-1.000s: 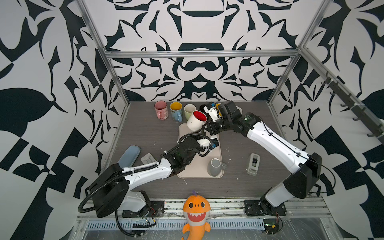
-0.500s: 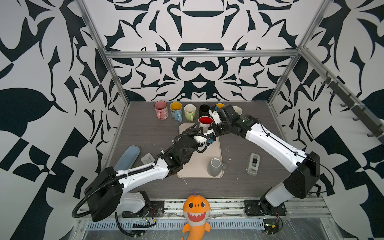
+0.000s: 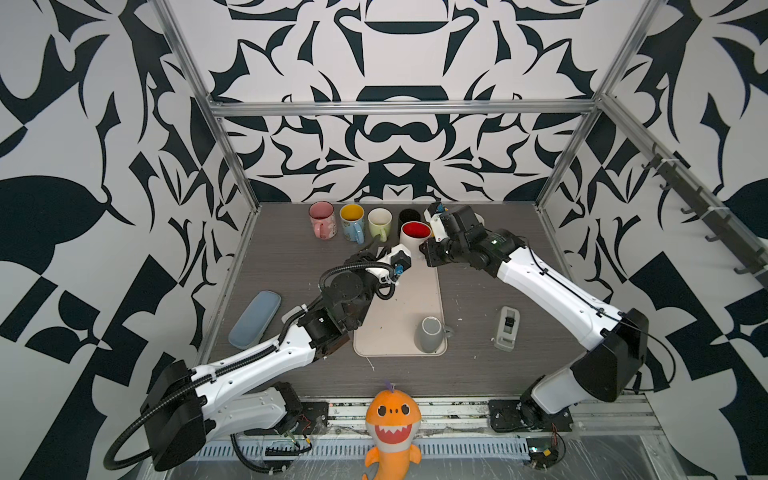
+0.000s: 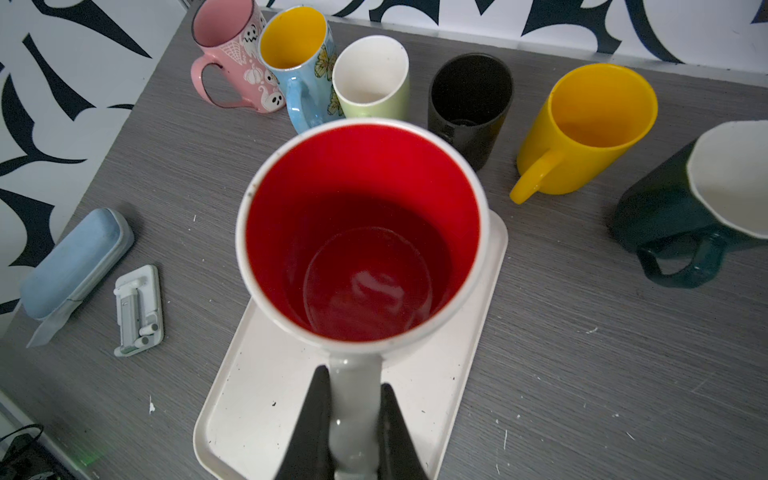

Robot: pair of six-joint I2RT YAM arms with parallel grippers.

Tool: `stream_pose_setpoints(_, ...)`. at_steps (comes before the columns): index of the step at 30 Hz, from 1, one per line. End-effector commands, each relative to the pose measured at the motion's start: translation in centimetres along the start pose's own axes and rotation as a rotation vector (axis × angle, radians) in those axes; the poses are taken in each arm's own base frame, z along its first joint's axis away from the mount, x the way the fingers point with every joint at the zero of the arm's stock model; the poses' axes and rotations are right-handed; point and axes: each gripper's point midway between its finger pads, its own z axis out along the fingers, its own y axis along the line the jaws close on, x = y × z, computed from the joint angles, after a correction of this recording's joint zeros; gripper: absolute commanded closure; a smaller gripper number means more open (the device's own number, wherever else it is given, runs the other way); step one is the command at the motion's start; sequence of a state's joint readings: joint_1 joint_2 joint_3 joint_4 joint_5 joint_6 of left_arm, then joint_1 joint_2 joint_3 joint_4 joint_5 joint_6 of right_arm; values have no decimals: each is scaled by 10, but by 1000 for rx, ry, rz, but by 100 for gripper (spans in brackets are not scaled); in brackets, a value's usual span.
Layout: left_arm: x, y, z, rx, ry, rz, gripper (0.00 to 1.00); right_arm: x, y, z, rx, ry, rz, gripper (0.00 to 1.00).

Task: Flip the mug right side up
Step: 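Open the left gripper and withdraw it while the right gripper carries the mug, then lower the upright white mug beside the pink mug with the right gripper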

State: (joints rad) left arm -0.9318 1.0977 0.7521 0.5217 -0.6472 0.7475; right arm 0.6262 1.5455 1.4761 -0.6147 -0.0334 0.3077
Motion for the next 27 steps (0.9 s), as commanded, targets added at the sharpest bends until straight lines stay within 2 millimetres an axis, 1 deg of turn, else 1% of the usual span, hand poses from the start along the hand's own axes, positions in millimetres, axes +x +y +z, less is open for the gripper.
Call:
stream_pose_setpoints(1,-4,38,-5,-66,21,-203,63,-45,23,-9,-100,-163,-13,100)
stream_pose_setpoints(6,12,68,-13,-57,69,-444,63,-53,41,5,-156,-163,-43,100)
stream_pose_setpoints(8,22,78,-16,-52,96,-537,63,-56,52,12,-184,-166,-69,100)
stream_pose_setpoints(11,33,89,-18,-54,127,-627,63,-61,69,22,-220,-169,-102,100)
stream_pose_setpoints(14,43,93,-17,-43,164,-704,63,-64,86,35,-258,-162,-136,100)
stream_pose_setpoints(17,52,91,-14,-15,200,-770,62,-65,102,50,-298,-153,-167,100)
stream_pose_setpoints(22,69,95,-9,-12,229,-864,63,-66,127,71,-343,-136,-224,100)
stream_pose_setpoints(27,74,96,-10,1,207,-911,63,-63,146,91,-385,-114,-263,100)
